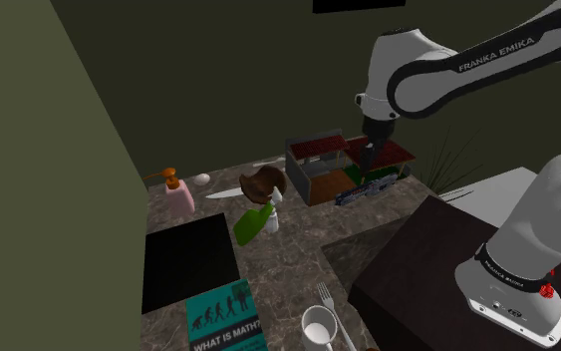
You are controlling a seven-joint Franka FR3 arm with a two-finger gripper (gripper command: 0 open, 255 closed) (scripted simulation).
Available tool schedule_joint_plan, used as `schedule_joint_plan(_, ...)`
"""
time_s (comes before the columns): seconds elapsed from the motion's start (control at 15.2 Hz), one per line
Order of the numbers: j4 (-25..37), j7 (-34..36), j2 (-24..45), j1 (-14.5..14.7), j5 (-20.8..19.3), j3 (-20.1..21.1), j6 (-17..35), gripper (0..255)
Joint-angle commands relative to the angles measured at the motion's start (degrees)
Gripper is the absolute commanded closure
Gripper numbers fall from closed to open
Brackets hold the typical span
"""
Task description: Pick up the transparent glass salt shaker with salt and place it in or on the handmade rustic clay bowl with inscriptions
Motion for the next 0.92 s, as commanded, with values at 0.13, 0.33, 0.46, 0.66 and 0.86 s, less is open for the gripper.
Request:
schedule_joint_plan(0.13, 0.32, -2.04, 9.15, 1.11, 0.46, 0.63, 11.38, 0)
schedule_joint_plan(0.33, 1.89, -3.63, 16.04, 1.8, 0.63, 1.07, 18.47, 0)
schedule_joint_plan(0.46, 3.38, -4.65, 20.73, 2.23, 0.65, 1.39, 22.84, 0)
schedule_joint_plan(0.66, 6.25, -6.06, 27.76, 2.83, 0.46, 1.91, 28.75, 0)
schedule_joint_plan(0.86, 9.82, -7.25, 34.7, 3.39, -0.09, 2.43, 33.86, 0)
